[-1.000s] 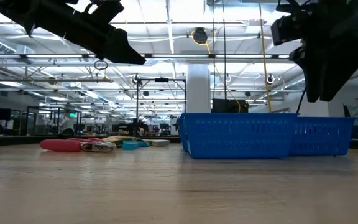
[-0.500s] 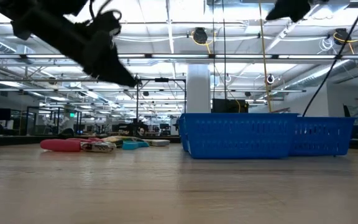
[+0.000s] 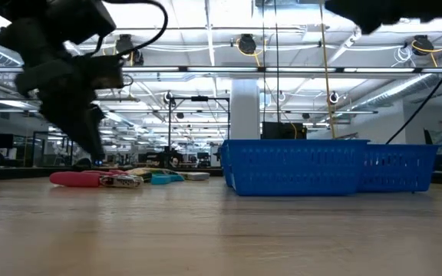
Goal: Pick & Place School Supplies
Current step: Put the bottom pink hole puncher into the right vertical blue bin
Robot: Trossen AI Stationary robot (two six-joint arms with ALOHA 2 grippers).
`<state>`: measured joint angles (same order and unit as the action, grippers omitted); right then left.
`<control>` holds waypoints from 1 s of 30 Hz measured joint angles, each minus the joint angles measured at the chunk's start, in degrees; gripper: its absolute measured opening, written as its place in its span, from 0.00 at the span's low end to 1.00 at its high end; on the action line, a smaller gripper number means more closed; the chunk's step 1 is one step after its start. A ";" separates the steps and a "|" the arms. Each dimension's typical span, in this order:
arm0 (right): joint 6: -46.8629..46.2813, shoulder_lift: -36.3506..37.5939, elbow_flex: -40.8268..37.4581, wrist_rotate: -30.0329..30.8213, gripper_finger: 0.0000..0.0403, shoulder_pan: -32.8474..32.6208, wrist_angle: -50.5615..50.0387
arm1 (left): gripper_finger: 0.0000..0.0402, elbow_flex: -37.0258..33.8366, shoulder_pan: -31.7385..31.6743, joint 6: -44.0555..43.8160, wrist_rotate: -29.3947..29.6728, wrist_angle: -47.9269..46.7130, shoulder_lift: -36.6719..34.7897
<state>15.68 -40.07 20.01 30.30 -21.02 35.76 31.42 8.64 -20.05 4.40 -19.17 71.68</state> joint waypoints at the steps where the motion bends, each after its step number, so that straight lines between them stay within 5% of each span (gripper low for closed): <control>1: -0.18 1.10 -1.70 0.02 0.41 0.15 1.42 | 0.46 -0.01 0.27 -0.01 -0.08 -1.85 0.00; 11: -2.58 10.76 -7.83 2.77 0.41 0.31 1.84 | 0.46 -0.02 0.66 2.65 1.51 -9.71 0.00; 30: -4.46 22.71 -7.87 2.86 0.41 -1.59 -12.55 | 0.46 -0.37 0.66 2.76 4.57 -9.16 0.39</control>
<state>11.22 -17.36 12.14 33.16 -22.61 23.22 31.05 9.30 -17.29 8.97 -28.34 72.07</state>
